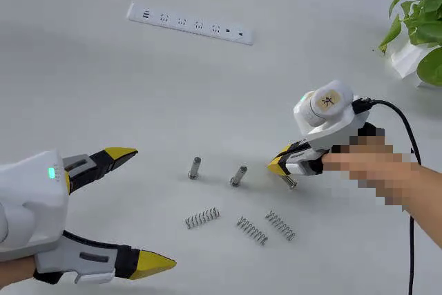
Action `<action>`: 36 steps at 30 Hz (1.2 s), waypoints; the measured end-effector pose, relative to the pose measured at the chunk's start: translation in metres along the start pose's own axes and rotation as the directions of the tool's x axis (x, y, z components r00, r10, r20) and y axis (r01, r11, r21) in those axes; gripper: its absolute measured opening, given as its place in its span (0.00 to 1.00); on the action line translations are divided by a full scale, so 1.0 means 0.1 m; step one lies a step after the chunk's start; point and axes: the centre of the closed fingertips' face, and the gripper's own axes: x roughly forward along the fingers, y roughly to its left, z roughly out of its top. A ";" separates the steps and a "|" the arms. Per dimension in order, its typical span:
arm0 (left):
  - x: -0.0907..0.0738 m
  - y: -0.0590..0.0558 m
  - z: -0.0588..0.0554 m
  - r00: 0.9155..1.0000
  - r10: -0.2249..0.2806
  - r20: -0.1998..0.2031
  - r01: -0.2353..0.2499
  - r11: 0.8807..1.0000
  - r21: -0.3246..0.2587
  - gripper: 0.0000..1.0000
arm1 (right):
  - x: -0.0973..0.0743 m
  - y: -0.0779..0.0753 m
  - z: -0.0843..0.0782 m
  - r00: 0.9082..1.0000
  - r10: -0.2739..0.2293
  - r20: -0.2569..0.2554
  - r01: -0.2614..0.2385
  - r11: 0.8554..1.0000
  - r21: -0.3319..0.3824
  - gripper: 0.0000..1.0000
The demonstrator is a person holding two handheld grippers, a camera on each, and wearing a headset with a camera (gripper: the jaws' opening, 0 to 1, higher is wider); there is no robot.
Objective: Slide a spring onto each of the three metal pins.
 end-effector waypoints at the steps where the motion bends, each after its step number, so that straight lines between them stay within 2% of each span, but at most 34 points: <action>1: 0.00 0.00 0.00 1.000 0.000 0.000 0.000 1.000 0.001 0.99 | -0.02 0.01 0.00 1.000 -0.001 0.005 0.001 1.000 0.001 0.04; 14: 0.00 -0.03 0.00 1.000 -0.006 -0.006 0.006 1.000 0.006 0.99 | -0.20 0.05 -0.05 0.998 -0.031 0.062 0.030 1.000 0.005 0.04; 23: 0.00 -0.05 0.02 1.000 -0.008 -0.005 0.008 1.000 0.010 0.99 | -0.32 0.07 -0.10 0.993 -0.046 0.110 0.042 0.998 0.037 0.04; 36: 0.00 -0.07 0.04 1.000 -0.012 -0.008 0.013 1.000 0.017 0.99 | -0.40 0.11 -0.18 0.986 -0.064 0.151 0.054 0.996 0.067 0.04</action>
